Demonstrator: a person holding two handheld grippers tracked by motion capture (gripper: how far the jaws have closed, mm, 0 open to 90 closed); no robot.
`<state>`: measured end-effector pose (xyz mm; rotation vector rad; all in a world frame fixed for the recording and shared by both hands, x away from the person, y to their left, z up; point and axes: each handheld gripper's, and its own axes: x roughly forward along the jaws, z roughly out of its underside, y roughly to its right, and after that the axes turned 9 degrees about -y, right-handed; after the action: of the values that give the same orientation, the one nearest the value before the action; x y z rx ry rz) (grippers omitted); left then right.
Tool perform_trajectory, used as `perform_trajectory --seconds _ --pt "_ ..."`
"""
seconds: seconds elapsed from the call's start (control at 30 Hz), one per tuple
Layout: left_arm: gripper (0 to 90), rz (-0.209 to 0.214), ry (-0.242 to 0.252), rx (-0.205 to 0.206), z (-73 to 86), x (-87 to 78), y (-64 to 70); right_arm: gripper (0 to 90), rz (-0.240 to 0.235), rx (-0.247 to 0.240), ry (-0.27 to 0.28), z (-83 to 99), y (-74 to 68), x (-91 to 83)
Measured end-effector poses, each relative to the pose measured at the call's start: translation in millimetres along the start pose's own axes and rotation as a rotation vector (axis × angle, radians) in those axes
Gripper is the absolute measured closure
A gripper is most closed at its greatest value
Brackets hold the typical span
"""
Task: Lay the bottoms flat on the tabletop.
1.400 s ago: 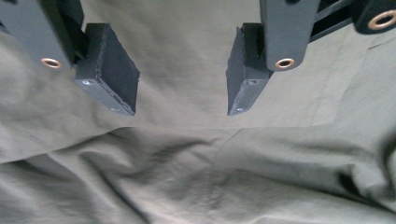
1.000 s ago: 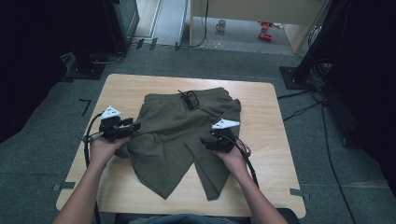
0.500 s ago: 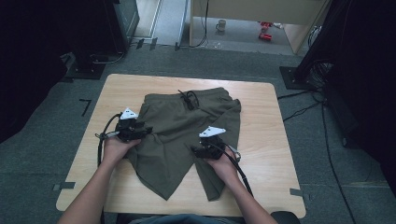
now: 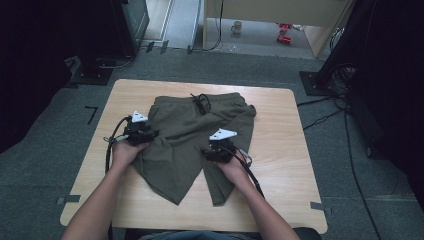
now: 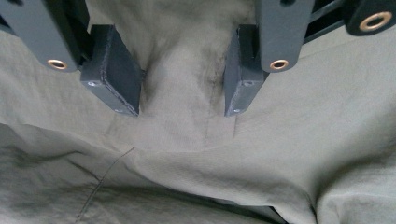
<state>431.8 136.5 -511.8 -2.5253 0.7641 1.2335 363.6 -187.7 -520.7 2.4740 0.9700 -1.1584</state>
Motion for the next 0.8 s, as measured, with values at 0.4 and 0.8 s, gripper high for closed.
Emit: perform_trajectory --seconds 0.4,0.8 --pt "55.8 0.046 0.024 -0.124 -7.7 5.4 -29.8 45.9 -0.006 -0.003 -0.004 -26.6 12.1 21.6" --pt "52.1 0.031 0.039 -0.115 -2.3 3.5 -22.3 45.2 0.064 0.005 -0.032 -40.6 -5.2 29.1"
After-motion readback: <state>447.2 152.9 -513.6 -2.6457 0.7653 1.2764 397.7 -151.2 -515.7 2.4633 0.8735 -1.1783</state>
